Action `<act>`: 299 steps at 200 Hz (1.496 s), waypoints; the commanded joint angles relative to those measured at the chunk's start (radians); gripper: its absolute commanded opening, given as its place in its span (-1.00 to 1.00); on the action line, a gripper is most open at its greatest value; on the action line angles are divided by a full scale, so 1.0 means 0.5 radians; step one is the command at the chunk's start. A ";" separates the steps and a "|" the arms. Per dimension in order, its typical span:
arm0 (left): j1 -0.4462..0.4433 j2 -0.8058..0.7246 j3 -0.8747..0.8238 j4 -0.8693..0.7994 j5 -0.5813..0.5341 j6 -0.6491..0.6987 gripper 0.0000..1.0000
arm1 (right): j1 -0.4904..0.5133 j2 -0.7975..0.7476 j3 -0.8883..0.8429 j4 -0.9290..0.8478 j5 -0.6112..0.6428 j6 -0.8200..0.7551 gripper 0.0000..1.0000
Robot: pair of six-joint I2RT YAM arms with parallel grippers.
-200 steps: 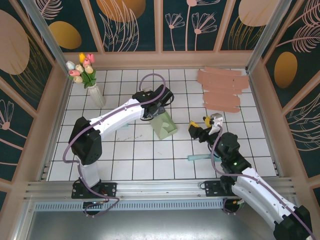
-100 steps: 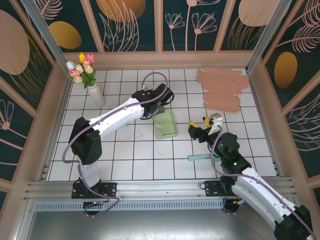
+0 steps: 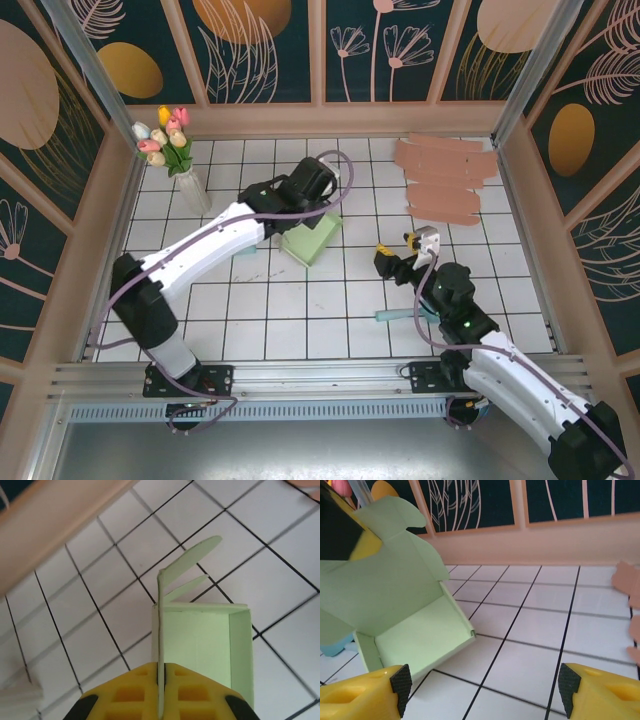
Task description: Fold the paper box
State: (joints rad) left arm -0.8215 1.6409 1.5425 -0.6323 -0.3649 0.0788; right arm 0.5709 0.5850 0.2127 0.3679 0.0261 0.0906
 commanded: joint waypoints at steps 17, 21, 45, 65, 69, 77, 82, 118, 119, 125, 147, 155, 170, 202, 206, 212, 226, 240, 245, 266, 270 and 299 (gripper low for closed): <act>-0.009 -0.298 -0.301 0.396 0.450 1.018 -1.00 | -0.084 0.224 -0.025 0.535 -0.005 -0.438 0.58; -0.011 -0.331 -0.360 0.456 0.471 1.093 -1.00 | -0.133 0.267 -0.014 0.576 -0.069 -0.474 0.57; -0.009 -0.472 -0.620 0.760 0.592 1.439 -1.00 | -0.397 0.531 0.053 0.821 -0.626 -0.595 0.55; -0.005 -0.456 -0.543 0.727 0.719 1.503 -1.00 | -0.438 0.705 0.170 0.775 -0.800 -0.933 0.54; -0.004 -0.445 -0.516 0.700 0.749 1.517 -1.00 | -0.441 0.733 0.205 0.711 -0.838 -1.016 0.54; -0.003 -0.427 -0.473 0.644 0.824 1.566 -1.00 | -0.444 0.783 0.295 0.576 -0.933 -1.174 0.54; -0.003 -0.420 -0.453 0.627 0.860 1.590 -1.00 | -0.445 0.813 0.343 0.501 -1.005 -1.264 0.54; -0.004 -0.366 -0.436 0.565 0.987 1.702 -1.00 | -0.465 0.917 0.645 0.215 -1.227 -1.621 0.54; -0.004 -0.365 -0.436 0.567 0.989 1.703 -1.00 | -0.467 0.918 0.654 0.203 -1.233 -1.628 0.54; -0.004 -0.359 -0.447 0.575 0.987 1.716 -1.00 | -0.498 0.934 0.721 0.099 -1.270 -1.677 0.53; 0.017 -0.341 -0.489 0.662 0.969 1.729 -1.00 | -0.587 1.026 1.036 -0.422 -1.437 -1.873 0.49; 0.024 -0.335 -0.481 0.663 0.991 1.726 -1.00 | -0.593 1.065 1.137 -0.589 -1.457 -1.945 0.47; 0.026 -0.324 -0.480 0.666 1.025 1.726 -1.00 | -0.593 1.114 1.270 -0.779 -1.478 -2.040 0.35; 0.024 -0.333 -0.521 0.711 1.066 1.709 -1.00 | -0.587 1.134 1.269 -0.757 -1.559 -2.108 0.16; 0.025 -0.339 -0.528 0.715 1.070 1.709 -1.00 | -0.584 1.134 1.257 -0.742 -1.568 -2.111 0.13; 0.026 -0.343 -0.537 0.718 1.079 1.708 -1.00 | -0.583 1.142 1.242 -0.728 -1.578 -2.108 0.12; 0.024 -0.352 -0.548 0.725 1.091 1.702 -1.00 | -0.573 1.173 1.224 -0.728 -1.589 -2.119 0.11; 0.024 -0.351 -0.542 0.710 1.102 1.699 -1.00 | -0.558 1.192 1.203 -0.736 -1.575 -2.150 0.12; 0.025 -0.349 -0.540 0.706 1.106 1.694 -1.00 | -0.554 1.196 1.197 -0.736 -1.574 -2.160 0.12; 0.025 -0.341 -0.520 0.682 1.136 1.674 -1.00 | -0.532 1.214 1.179 -0.740 -1.597 -2.186 0.11; 0.025 -0.342 -0.521 0.682 1.137 1.676 -1.00 | -0.530 1.218 1.179 -0.747 -1.598 -2.193 0.10; 0.025 -0.343 -0.521 0.680 1.151 1.662 -1.00 | -0.481 1.256 1.185 -0.785 -1.616 -2.232 0.03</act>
State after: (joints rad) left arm -0.8127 1.4769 1.2789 -0.3103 0.1761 0.9157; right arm 0.3088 1.1950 0.8146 -0.0029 -0.7254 -0.9821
